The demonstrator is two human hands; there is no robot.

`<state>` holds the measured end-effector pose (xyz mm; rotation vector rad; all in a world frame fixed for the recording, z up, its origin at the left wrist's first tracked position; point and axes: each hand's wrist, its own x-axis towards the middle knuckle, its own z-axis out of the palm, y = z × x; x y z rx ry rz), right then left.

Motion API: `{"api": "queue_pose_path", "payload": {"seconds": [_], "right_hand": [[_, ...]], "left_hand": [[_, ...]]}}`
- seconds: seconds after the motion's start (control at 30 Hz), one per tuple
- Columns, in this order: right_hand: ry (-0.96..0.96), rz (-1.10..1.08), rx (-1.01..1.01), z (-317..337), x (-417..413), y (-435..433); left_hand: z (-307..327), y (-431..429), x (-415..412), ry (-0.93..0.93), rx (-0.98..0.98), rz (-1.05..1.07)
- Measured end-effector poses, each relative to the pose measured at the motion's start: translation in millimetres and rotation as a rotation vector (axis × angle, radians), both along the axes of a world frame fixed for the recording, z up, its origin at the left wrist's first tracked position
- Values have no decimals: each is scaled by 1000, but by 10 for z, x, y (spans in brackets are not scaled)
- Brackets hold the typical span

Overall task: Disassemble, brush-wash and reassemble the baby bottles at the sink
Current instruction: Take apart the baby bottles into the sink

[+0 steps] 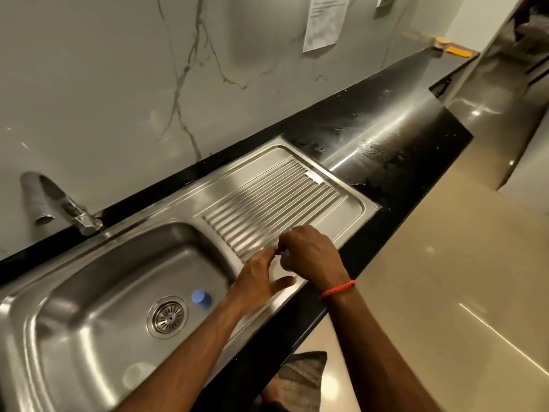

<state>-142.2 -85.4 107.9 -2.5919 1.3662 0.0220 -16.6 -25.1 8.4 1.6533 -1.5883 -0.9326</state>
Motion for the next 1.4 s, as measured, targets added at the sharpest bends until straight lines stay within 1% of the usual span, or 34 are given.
{"api": "queue_pose_path", "payload": {"seconds": [0.13, 0.27, 0.4, 0.53, 0.67, 0.73, 0.87, 1.0, 1.07, 1.1, 1.13, 1.2, 1.27, 1.33, 1.4], "right_hand": [[-61, 60, -3, 106, 172, 64], [-147, 113, 36, 188, 508, 120], [-230, 163, 51, 245, 872, 220], [-217, 197, 35, 267, 1222, 408], [-144, 249, 2, 198, 1539, 650], [-145, 297, 1, 113, 1680, 742], [-215, 404, 111, -38, 1892, 831], [-256, 620, 237, -91, 2029, 857], [-339, 741, 319, -110, 2063, 864], [-424, 775, 361, -106, 2077, 838], [-516, 778, 412, -69, 2079, 792], [-601, 789, 471, 40, 2116, 646], [-562, 828, 469, 122, 2183, 516], [-508, 821, 477, 111, 2259, 485], [-458, 821, 425, 9, 2335, 530]], "left_hand": [[16, 79, 125, 56, -44, 90], [80, 251, 365, 59, -149, 237], [112, 464, 639, 61, -210, 395], [83, 713, 877, 34, -240, 543], [0, 977, 1126, -28, -167, 681], [-32, 1109, 1247, -19, -119, 725], [-70, 1343, 1403, 133, -67, 666], [-89, 1548, 1517, 237, -10, 664], [-34, 1672, 1560, 285, 5, 676], [-38, 1743, 1581, 316, 11, 684], [-40, 1822, 1594, 340, 13, 680], [-101, 2002, 1627, 338, 9, 731], [-180, 2163, 1651, 333, 14, 806], [-206, 2251, 1671, 337, -6, 880], [-189, 2265, 1701, 320, -39, 940]]}}
